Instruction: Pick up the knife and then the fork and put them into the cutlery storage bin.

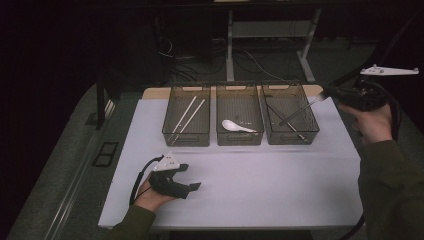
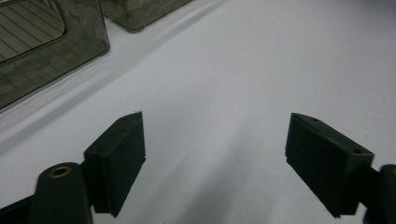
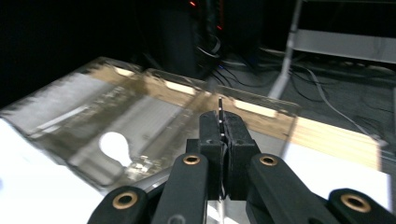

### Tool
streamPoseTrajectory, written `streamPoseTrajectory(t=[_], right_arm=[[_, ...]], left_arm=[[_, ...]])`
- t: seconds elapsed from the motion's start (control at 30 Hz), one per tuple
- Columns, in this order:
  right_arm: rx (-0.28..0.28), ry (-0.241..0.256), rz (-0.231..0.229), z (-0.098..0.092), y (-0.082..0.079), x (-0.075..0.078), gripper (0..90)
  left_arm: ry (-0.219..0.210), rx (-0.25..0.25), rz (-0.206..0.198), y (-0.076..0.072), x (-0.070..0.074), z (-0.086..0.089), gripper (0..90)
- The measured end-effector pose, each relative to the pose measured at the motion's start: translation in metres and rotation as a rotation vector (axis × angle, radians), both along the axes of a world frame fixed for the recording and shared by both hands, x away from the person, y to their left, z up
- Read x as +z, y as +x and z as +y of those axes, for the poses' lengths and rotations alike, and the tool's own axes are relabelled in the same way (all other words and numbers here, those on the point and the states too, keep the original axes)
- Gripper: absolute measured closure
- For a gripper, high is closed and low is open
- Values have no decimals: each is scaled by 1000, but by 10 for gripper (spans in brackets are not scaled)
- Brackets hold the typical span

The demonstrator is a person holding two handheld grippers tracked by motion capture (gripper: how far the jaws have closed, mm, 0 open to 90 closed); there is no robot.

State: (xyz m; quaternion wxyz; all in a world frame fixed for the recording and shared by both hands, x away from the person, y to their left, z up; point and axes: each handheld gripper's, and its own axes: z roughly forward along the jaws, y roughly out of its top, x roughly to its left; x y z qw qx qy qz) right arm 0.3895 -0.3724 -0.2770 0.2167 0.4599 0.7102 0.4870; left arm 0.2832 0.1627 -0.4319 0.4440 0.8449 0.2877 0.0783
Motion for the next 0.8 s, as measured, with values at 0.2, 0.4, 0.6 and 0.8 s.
streamPoseTrajectory(t=[0.2,0.4,0.6,0.8], right_arm=[[-20,-37,60,-1,22,-14,878],[10,-81,181,15,49,-45,877],[30,-87,252,24,67,-67,877],[10,-45,273,21,82,-82,858]], left_arm=[[11,-11,16,0,-3,-4,143],[3,-10,18,1,-3,-3,139],[9,-18,19,2,-3,-4,138],[7,-27,14,1,-2,-6,138]])
